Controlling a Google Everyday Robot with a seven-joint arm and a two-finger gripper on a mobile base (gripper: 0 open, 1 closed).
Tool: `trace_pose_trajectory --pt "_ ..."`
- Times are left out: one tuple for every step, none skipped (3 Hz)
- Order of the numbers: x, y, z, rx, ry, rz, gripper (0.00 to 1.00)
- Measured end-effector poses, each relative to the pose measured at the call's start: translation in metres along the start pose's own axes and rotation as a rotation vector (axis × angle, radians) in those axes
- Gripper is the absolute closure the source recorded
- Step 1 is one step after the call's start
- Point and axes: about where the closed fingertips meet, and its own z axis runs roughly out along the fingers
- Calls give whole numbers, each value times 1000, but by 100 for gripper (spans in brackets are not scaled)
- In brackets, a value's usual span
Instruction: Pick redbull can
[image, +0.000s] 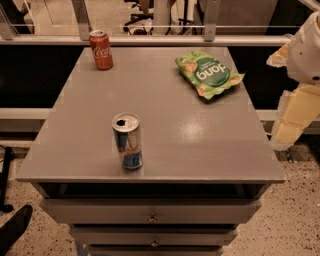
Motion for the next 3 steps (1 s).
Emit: trace_pose_trajectory --pt "-1 0 1 0 -5 0 0" --pt "-14 4 16 -11 -73 8 0" --pt "-44 17 55 -65 -204 23 0"
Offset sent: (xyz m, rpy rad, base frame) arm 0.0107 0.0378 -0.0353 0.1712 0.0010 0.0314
